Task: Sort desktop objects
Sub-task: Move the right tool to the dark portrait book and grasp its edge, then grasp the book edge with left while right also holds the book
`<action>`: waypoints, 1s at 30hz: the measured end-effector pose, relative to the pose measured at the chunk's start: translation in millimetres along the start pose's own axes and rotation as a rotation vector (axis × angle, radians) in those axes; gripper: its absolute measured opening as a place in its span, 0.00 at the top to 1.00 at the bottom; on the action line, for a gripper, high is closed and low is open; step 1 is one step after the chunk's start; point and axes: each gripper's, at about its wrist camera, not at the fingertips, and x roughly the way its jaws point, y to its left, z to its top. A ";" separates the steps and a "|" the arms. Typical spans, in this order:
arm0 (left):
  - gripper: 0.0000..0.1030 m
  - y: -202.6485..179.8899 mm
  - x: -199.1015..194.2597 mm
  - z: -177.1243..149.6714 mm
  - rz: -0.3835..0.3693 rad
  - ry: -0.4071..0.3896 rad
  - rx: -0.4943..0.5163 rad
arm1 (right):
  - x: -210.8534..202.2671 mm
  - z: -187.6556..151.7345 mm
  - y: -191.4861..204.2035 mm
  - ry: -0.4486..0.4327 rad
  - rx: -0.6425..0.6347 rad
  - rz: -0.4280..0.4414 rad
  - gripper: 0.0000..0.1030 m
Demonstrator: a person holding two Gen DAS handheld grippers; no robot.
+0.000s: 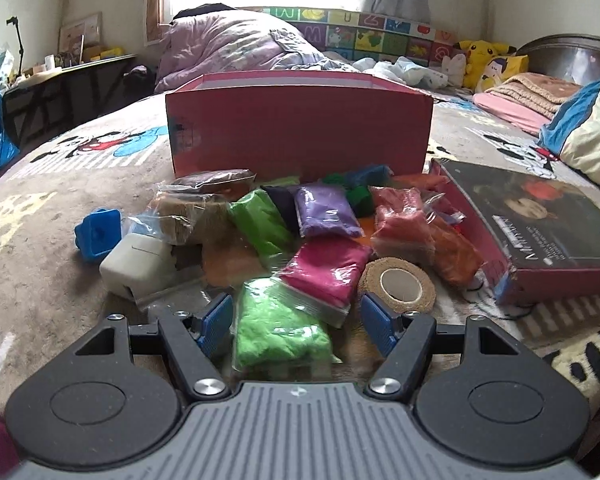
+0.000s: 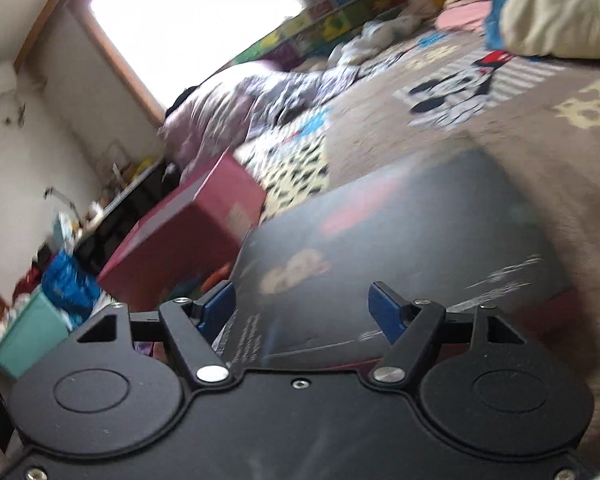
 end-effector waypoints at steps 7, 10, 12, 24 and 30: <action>0.32 -24.6 -11.8 13.4 -0.111 -0.053 0.008 | -21.1 6.0 -27.4 -0.135 0.024 -0.094 0.23; 0.32 -40.4 -10.8 20.0 -0.207 -0.062 0.020 | -24.8 7.9 -39.0 -0.168 0.035 -0.134 0.20; 0.32 -53.1 -8.4 22.7 -0.255 -0.060 0.036 | -27.0 8.5 -45.6 -0.186 0.043 -0.162 0.19; 0.32 -110.7 37.2 34.7 -0.374 0.032 0.076 | -12.4 11.5 -66.3 -0.167 0.058 -0.275 0.16; 0.29 -125.1 62.1 43.7 -0.394 0.082 0.065 | -6.5 9.0 -62.8 -0.125 0.035 -0.271 0.16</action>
